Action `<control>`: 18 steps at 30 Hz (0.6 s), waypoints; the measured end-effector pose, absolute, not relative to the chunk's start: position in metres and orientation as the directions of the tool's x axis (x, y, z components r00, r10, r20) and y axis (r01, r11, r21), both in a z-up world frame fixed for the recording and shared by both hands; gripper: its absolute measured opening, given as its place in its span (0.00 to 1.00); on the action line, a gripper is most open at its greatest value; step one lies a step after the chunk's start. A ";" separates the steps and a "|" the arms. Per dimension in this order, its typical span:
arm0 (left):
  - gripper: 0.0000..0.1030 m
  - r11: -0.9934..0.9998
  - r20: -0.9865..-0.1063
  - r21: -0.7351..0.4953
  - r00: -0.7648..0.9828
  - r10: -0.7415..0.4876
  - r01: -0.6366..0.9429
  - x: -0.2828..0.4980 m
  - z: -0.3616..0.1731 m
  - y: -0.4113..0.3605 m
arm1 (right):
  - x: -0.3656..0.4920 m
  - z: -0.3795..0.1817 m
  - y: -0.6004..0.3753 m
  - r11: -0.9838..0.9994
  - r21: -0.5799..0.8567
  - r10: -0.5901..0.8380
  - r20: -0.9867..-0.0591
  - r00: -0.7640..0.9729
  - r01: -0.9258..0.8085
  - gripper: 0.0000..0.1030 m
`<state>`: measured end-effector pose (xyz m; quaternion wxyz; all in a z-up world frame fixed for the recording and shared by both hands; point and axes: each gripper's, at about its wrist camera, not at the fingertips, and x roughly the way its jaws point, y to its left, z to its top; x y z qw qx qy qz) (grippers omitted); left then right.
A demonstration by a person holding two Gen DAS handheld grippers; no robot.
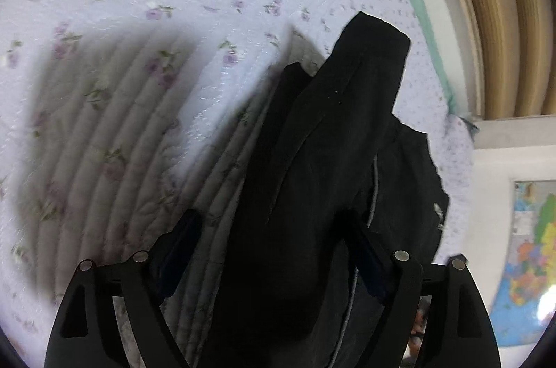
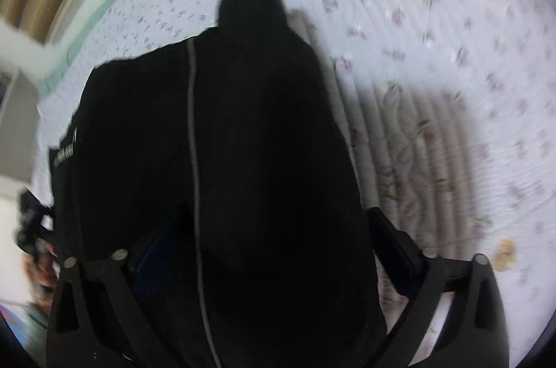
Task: Fold large clothes
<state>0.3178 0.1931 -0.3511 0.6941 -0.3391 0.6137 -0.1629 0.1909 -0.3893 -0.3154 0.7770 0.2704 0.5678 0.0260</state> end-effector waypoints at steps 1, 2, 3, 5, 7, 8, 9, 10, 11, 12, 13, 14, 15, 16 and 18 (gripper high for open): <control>0.80 0.694 -0.715 -0.699 0.182 -0.675 -0.170 0.318 -0.351 0.191 | 0.193 -0.317 -0.390 0.846 0.464 0.361 -0.861 0.358 0.262 1.00; 0.79 0.655 -0.671 -0.742 0.172 -0.722 -0.144 0.318 -0.349 0.189 | 0.194 -0.318 -0.389 0.846 0.469 0.369 -0.857 0.359 0.251 1.00; 0.79 0.622 -0.632 -0.774 0.174 -0.755 -0.117 0.317 -0.346 0.188 | 0.195 -0.316 -0.387 0.847 0.479 0.382 -0.850 0.362 0.230 0.92; 0.79 0.585 -0.583 -0.809 0.185 -0.791 -0.053 0.312 -0.338 0.188 | 0.196 -0.311 -0.384 0.826 0.537 0.455 -0.814 0.362 0.169 0.67; 0.79 0.544 -0.542 -0.838 0.185 -0.820 -0.043 0.309 -0.340 0.193 | 0.196 -0.307 -0.379 0.852 0.509 0.443 -0.827 0.347 0.125 0.67; 0.79 0.538 -0.540 -0.841 0.171 -0.824 -0.065 0.310 -0.348 0.194 | 0.196 -0.308 -0.378 0.858 0.502 0.443 -0.830 0.338 0.110 0.68; 0.79 0.544 -0.550 -0.835 0.154 -0.821 -0.084 0.313 -0.356 0.193 | 0.198 -0.310 -0.377 0.856 0.508 0.454 -0.829 0.327 0.100 0.72; 0.79 0.551 -0.559 -0.829 0.137 -0.818 -0.098 0.315 -0.363 0.191 | 0.201 -0.314 -0.377 0.846 0.522 0.470 -0.825 0.314 0.106 0.78; 0.80 0.558 -0.570 -0.821 0.110 -0.814 -0.118 0.318 -0.373 0.185 | 0.204 -0.321 -0.377 0.831 0.544 0.494 -0.818 0.296 0.117 0.84; 0.81 0.566 -0.577 -0.816 0.101 -0.811 -0.115 0.319 -0.376 0.179 | 0.209 -0.328 -0.375 0.821 0.557 0.508 -0.813 0.283 0.128 0.91; 0.81 0.574 -0.583 -0.812 0.099 -0.806 -0.105 0.320 -0.376 0.174 | 0.214 -0.332 -0.371 0.820 0.559 0.511 -0.812 0.283 0.121 0.94; 0.81 0.589 -0.595 -0.803 0.098 -0.797 -0.089 0.320 -0.374 0.170 | 0.218 -0.333 -0.365 0.827 0.553 0.508 -0.811 0.290 0.100 0.95; 0.81 0.605 -0.611 -0.792 0.099 -0.786 -0.082 0.321 -0.373 0.165 | 0.221 -0.333 -0.361 0.830 0.551 0.508 -0.810 0.294 0.086 0.94; 0.81 0.611 -0.617 -0.787 0.102 -0.780 -0.085 0.321 -0.372 0.164 | 0.223 -0.333 -0.358 0.830 0.551 0.506 -0.809 0.300 0.085 0.94; 0.71 0.628 -0.635 -0.773 0.121 -0.763 -0.092 0.319 -0.366 0.162 | 0.223 -0.331 -0.357 0.824 0.559 0.509 -0.800 0.318 0.089 0.87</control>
